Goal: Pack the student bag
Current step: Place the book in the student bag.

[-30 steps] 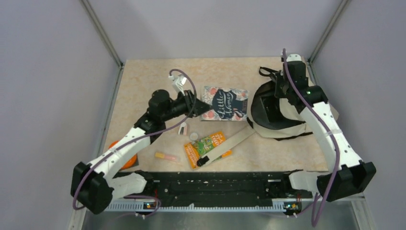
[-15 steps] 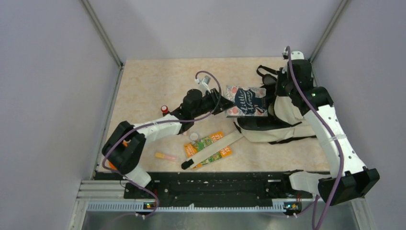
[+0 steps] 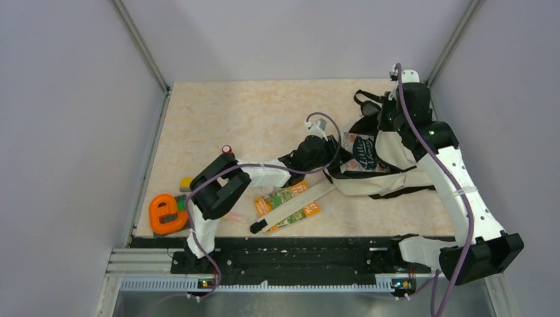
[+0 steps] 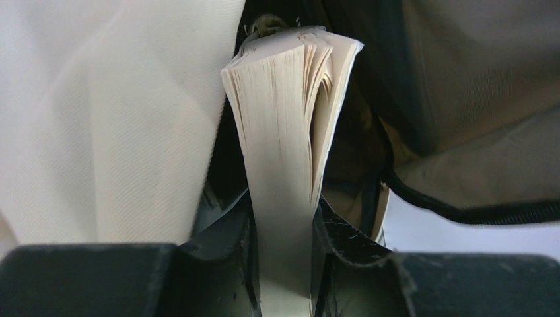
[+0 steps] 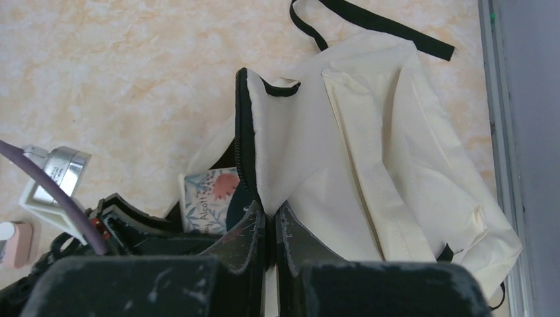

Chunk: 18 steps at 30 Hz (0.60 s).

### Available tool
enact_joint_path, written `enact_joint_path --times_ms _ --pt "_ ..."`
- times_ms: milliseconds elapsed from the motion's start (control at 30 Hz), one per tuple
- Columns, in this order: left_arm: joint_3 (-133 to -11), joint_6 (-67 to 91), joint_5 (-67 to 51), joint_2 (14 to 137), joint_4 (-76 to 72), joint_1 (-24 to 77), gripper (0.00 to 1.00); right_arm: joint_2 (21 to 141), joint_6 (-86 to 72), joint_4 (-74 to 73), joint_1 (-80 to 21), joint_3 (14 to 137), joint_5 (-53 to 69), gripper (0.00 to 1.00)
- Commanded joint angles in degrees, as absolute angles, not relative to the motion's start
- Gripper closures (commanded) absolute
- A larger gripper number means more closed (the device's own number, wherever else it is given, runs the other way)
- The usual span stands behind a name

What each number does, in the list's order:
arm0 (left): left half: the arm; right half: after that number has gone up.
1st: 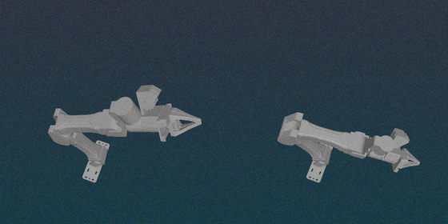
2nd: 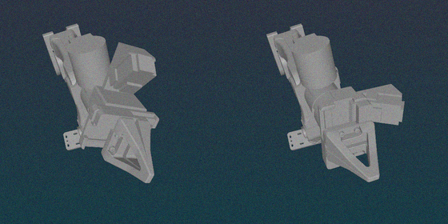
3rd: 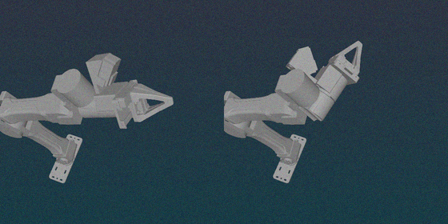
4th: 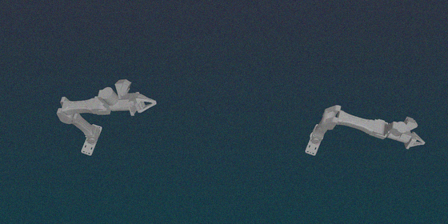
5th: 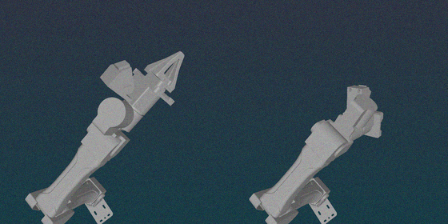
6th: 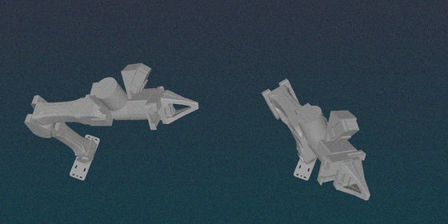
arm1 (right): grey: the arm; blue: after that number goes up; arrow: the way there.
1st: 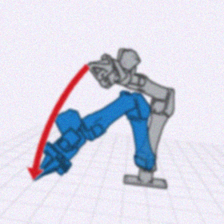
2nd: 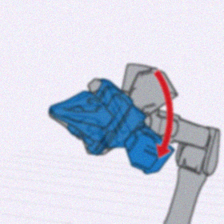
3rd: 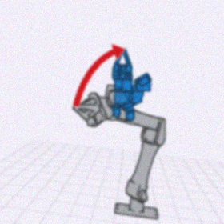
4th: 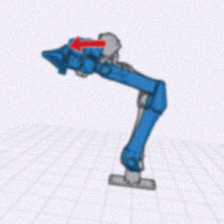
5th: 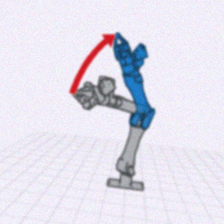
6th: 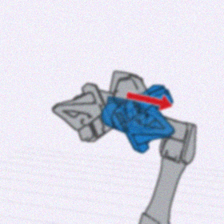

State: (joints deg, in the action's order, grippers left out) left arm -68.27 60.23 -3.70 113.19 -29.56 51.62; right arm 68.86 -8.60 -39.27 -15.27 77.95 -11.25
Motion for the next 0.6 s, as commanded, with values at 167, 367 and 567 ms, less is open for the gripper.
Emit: enact_joint_path --times_ms 167,367,567 --pt "-83.6 58.9 7.5 123.6 -32.7 56.1 1.00 66.7 -8.4 -31.0 -15.5 76.9 -10.8 1.00" --pt "-85.8 50.9 10.0 124.9 -27.2 57.1 0.59 66.3 -8.2 -29.9 -15.5 75.6 -11.3 1.00" --pt "-80.8 40.9 15.6 118.5 -28.0 57.3 0.18 65.1 -8.3 -29.1 -15.5 74.9 -11.1 1.00"
